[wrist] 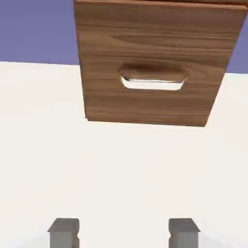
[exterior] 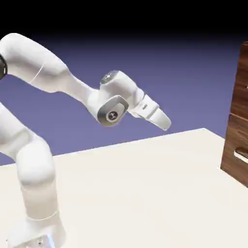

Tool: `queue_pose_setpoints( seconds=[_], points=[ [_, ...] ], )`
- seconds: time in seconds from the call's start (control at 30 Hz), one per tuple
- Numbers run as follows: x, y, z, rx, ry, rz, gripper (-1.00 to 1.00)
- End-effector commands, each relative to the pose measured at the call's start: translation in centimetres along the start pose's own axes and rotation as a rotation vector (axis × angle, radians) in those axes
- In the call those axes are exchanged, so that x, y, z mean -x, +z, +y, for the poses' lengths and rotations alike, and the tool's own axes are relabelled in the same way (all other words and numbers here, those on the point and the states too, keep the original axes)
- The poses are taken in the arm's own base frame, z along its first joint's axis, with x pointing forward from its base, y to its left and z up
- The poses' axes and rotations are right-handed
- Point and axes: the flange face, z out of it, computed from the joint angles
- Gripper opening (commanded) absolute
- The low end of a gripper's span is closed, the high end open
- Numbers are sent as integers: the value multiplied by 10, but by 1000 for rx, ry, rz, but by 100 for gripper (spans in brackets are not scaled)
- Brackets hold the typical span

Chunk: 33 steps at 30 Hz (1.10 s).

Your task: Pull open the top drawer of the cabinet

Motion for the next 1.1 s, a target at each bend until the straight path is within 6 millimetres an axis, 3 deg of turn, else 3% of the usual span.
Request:
queue_pose_setpoints(
  seconds=[0.0, 0.53, 1.07],
  points=[
    [-1, 4, -8, 8, -91, 2, 0],
    [10, 89, -122, 37, -1487, -15, 0],
    [23, 160, -198, -21, -2698, 162, 0]
  ],
)
